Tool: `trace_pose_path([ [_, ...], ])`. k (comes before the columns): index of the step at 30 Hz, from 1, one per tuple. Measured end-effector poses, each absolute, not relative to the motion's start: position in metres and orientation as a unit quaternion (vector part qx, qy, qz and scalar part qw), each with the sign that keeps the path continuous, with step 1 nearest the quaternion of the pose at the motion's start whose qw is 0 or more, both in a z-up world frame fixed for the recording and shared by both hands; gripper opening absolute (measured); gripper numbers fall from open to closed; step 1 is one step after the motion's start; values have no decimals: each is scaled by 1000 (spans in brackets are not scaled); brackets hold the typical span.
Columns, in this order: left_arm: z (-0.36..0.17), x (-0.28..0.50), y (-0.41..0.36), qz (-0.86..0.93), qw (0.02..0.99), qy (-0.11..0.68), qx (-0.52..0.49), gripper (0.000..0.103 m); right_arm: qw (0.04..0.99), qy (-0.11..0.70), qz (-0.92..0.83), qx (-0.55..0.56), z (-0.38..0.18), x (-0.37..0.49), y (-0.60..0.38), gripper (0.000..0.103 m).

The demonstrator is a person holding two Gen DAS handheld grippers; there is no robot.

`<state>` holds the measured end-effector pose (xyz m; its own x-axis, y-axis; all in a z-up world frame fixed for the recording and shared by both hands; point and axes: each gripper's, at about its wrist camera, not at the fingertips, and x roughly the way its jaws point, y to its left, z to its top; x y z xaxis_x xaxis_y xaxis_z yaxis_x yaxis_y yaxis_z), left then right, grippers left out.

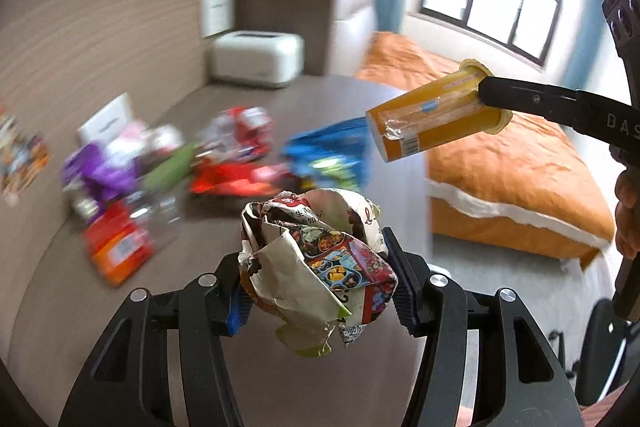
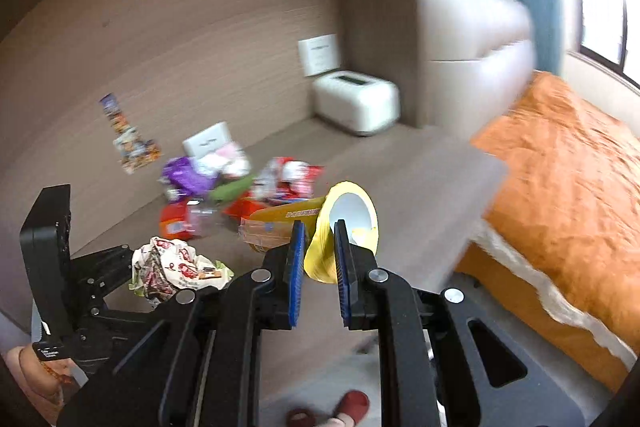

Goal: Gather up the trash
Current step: 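Carry both items over the white bin and open both tools to drop them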

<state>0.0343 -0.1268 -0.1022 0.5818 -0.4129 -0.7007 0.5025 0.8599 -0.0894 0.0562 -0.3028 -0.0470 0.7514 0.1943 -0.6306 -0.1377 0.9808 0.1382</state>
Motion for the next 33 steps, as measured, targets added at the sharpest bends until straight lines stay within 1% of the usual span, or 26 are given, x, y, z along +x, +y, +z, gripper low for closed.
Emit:
trace_pose_path([
  [6,-116,27,-212,-329,861,377,94,56,933,353,-4,65,-52,19,-371,16],
  [10,-133,23,-263,-363,837,396,103,56,924,373,-44,70,-71,0,-411,16],
  [14,-163,20,-322,-388,809,425,118,56,908,408,-67,73,-111,-9,-455,16],
  [16,-187,22,-352,-393,796,441,128,56,898,429,-71,74,-139,-8,-479,16],
  [19,-229,29,-390,-389,781,466,144,56,886,453,-71,72,-180,-1,-507,16],
  [21,-269,36,-415,-381,771,488,149,56,877,472,-65,68,-217,3,-528,16],
  [23,-303,41,-430,-374,765,501,155,56,867,490,-50,69,-260,11,-547,16],
  [24,-331,46,-442,-368,761,508,164,56,864,498,-45,67,-279,14,-554,16],
  [28,-414,56,-469,-351,753,523,191,56,845,533,-6,48,-376,30,-579,16],
  [30,-460,62,-481,-343,748,533,196,56,837,545,10,40,-415,36,-585,16],
  [31,-476,65,-482,-342,745,538,196,56,831,554,19,32,-444,39,-587,16],
  [33,-517,72,-492,-341,739,546,199,56,825,564,32,20,-480,42,-586,16],
])
